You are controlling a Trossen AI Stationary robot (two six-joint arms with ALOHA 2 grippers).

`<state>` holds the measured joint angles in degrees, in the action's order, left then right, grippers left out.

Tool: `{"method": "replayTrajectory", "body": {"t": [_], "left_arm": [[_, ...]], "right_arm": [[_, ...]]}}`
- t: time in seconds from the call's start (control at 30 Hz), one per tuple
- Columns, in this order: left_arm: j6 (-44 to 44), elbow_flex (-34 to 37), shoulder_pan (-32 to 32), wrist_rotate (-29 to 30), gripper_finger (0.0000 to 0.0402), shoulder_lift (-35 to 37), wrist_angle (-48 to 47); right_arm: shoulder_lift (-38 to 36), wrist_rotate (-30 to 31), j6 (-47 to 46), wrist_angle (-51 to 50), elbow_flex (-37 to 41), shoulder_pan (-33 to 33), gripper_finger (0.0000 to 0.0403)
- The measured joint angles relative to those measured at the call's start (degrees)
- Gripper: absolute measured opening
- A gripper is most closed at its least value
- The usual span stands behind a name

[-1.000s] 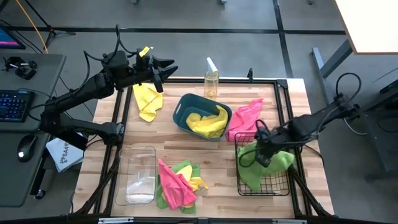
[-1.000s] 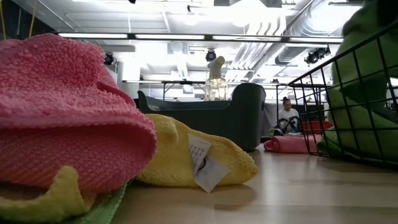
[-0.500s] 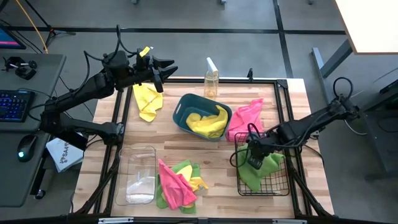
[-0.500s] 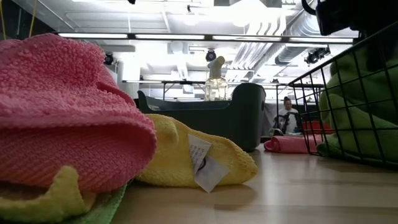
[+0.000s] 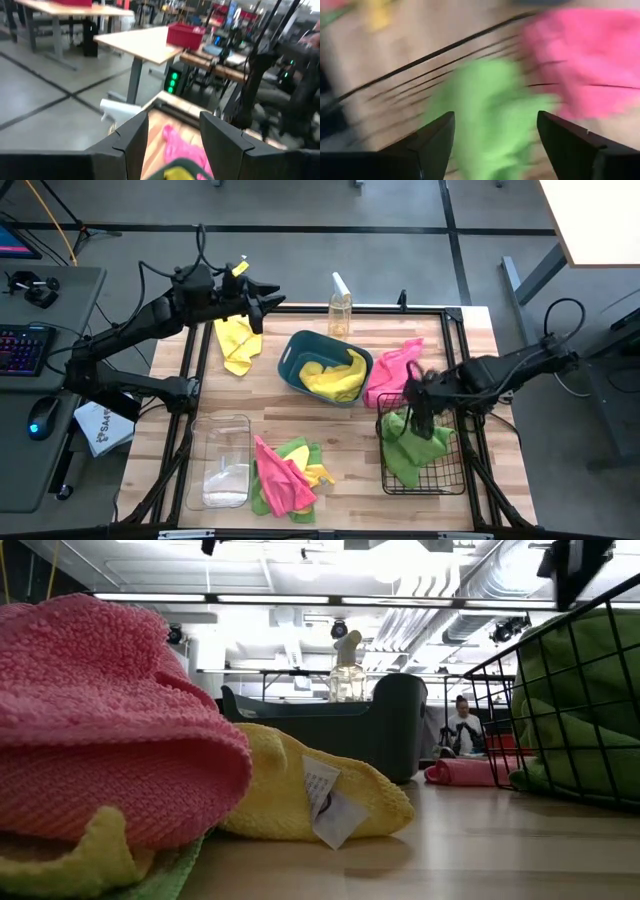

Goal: Sort microfiber towel by color & place in baskets
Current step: Put the top pink microfiber cloth into the transparent bin

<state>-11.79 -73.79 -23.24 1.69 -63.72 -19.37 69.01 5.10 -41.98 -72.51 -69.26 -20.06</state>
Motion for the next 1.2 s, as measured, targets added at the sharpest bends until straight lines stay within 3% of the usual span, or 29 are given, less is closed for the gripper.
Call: {"method": "replayTrajectory", "body": {"t": [0.1,0.2,0.3,0.43,0.63,0.73,0.93,1.2], "left_arm": [[0.0,-0.1,0.0,0.0,0.0165,-0.5,-3.8],[-0.1,-0.1,0.1,0.1,0.0165,-1.7,-7.0],[0.0,-0.1,0.6,0.0,0.0165,-3.4,-7.8],[-0.1,-0.1,1.7,-0.9,0.0165,-6.0,-9.2],[-1.6,-0.1,4.3,-16.8,0.0165,-7.1,-10.5],[-1.6,-0.1,6.7,-20.3,0.0165,-6.2,-10.4],[-1.6,-0.1,9.5,-18.9,0.0165,-4.1,-10.4],[-1.6,0.0,9.6,-16.0,0.0165,-3.6,-10.5]], "right_arm": [[-0.1,14.1,-6.5,-7.8,-0.8,4.8,0.0282],[-0.6,18.3,-7.3,-7.2,2.8,14.3,0.0274],[-2.1,16.9,-5.3,2.1,9.2,24.6,0.0265],[-2.9,9.4,-1.8,15.9,18.8,38.3,0.0259],[-2.9,0.3,-7.1,25.7,29.2,52.2,0.0259],[-2.9,0.2,-10.1,29.0,32.6,54.0,0.0259],[-0.1,0.7,-14.5,34.4,37.0,53.5,0.0259],[5.0,-1.1,-13.2,40.2,39.2,51.6,0.0256]]}}
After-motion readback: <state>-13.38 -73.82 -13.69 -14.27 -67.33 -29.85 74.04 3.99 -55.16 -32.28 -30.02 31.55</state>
